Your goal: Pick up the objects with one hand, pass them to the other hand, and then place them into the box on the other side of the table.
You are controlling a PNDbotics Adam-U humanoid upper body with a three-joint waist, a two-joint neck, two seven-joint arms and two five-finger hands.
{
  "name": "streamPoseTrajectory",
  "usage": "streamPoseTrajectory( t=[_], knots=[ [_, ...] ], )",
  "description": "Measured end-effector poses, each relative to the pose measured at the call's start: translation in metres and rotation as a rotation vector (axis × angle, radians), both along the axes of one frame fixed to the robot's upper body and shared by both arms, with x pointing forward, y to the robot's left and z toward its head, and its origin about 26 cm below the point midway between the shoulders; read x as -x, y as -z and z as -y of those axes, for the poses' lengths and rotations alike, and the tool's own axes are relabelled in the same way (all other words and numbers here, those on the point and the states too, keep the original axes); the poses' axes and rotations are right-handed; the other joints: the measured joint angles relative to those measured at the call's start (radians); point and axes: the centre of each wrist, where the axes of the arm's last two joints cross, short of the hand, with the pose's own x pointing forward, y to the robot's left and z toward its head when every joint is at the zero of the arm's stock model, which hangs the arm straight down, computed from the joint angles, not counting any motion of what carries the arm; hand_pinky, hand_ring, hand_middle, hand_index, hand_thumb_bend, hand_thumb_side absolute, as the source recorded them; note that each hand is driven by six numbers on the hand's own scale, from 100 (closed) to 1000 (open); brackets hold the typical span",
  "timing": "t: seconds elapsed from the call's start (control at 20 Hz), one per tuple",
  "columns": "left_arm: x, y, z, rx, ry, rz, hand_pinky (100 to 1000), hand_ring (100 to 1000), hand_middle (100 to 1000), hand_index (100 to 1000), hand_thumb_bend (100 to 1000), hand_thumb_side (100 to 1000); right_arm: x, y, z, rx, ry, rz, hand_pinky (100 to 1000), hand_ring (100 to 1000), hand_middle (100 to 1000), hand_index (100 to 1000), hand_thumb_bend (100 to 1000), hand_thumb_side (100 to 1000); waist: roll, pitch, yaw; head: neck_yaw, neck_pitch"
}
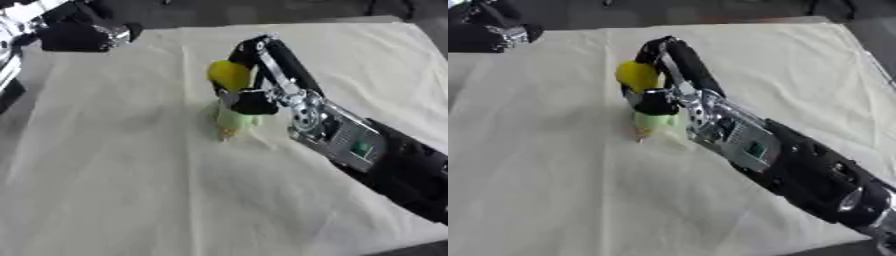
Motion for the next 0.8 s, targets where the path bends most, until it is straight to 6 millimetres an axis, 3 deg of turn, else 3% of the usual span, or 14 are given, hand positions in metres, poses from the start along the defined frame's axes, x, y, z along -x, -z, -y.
streamPoseTrajectory(
  t=[0.8],
  knots=[
    [0.013, 0.014, 0.037, -0.044, 0.095, -0.181, 857, 744, 769, 787, 461, 752, -0.001, -0.003, -0.003, 0.102, -0.048, 0.102, 402, 538, 458, 533, 260, 100, 0.001, 0.0, 0.002, -0.009, 0.001]
  ],
)
